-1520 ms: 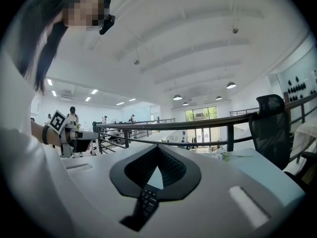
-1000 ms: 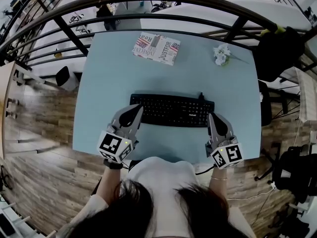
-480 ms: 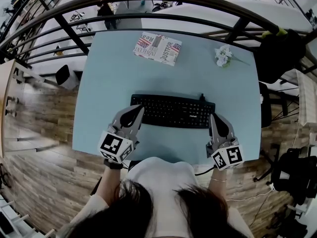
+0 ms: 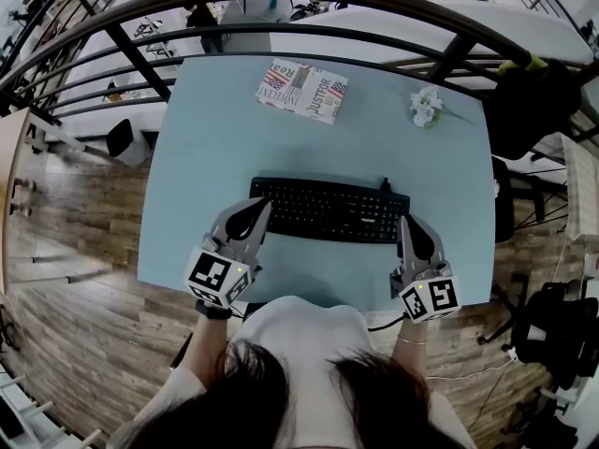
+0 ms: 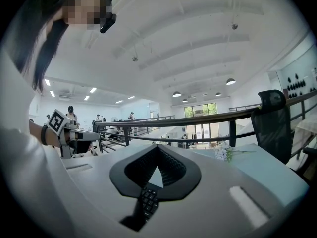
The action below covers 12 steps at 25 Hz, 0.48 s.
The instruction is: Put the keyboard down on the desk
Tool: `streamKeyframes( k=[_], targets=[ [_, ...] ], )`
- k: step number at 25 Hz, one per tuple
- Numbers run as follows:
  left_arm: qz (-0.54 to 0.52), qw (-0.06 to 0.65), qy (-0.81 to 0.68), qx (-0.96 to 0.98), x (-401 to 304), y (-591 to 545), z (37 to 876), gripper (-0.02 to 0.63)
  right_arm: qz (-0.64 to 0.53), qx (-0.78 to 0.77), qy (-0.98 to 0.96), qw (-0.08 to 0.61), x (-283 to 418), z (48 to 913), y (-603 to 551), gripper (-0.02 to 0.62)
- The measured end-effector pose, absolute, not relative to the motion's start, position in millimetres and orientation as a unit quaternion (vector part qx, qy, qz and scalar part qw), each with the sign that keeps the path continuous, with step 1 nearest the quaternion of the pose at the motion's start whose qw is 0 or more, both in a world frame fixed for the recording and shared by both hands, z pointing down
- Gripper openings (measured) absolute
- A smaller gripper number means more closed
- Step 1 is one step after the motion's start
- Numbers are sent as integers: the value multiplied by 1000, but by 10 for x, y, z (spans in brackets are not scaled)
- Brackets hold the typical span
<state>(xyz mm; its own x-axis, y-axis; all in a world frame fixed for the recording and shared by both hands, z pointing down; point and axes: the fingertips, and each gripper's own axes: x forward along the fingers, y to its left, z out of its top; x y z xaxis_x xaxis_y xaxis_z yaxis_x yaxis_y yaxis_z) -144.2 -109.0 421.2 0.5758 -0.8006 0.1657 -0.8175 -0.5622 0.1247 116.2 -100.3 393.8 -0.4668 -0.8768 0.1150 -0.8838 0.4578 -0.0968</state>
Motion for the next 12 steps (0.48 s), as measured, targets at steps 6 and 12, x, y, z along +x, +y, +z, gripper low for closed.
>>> streamKeyframes(
  k=[6,12],
  targets=[
    [43,93,-460,882,-1497,-1099,4188,57,70,516,-853,25,1115,3919,-997,0],
    [42,88,-453,886,-1480,-1158,4171,57,72,518,-852,26,1126,3922,-993,0]
  ],
)
